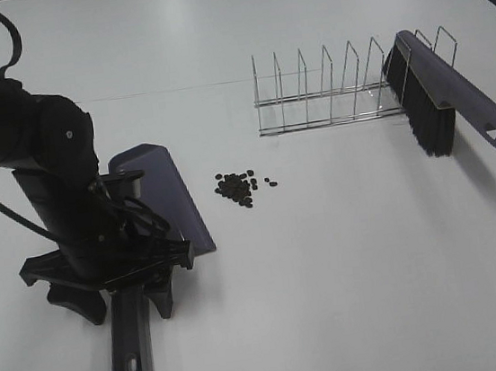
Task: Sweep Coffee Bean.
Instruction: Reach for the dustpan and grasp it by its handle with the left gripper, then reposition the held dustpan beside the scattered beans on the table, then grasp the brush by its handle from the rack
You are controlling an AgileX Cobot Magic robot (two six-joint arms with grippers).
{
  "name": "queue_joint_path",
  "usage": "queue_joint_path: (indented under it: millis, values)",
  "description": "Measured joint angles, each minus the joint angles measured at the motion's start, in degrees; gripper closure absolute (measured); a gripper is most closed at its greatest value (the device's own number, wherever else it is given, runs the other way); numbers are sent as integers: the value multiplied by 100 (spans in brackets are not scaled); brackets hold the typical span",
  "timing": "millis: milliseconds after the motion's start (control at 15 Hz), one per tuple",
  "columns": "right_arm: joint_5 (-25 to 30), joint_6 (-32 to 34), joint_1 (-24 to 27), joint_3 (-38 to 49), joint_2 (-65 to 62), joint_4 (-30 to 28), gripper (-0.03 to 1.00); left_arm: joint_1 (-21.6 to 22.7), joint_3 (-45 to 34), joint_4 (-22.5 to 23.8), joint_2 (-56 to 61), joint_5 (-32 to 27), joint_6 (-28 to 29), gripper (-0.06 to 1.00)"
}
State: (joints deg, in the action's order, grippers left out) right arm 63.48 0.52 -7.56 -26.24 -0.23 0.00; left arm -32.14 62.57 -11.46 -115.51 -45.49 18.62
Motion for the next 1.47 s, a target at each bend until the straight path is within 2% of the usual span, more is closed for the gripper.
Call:
queue_joint_path:
  millis: [400, 467, 600, 800, 1000, 1200, 1333, 1467]
  values:
    - [0, 0, 0, 0, 0, 0, 22, 6, 74, 315, -120, -321, 40, 59]
    - [0, 0, 0, 0, 0, 0, 22, 6, 74, 367, -120, -355, 6, 61]
    - [0, 0, 0, 0, 0, 0, 22, 6, 74, 504, -120, -395, 11, 61]
    - [0, 0, 0, 0, 0, 0, 22, 52, 74, 974, -69, -579, 11, 61]
    - [-11, 6, 0, -46, 0, 0, 22, 607, 52, 1100, 292, -607, -46, 61]
    - [-11, 206, 0, -281, 309, 0, 22, 1031, 52, 1180, 670, -607, -642, 61]
    - [-11, 304, 0, -584, 997, 0, 22, 1083, 52, 1392, 728, -607, -1031, 61]
    - [0, 315, 0, -1026, 1828, 0, 22, 1089, 52, 1627, 728, -573, -1123, 61]
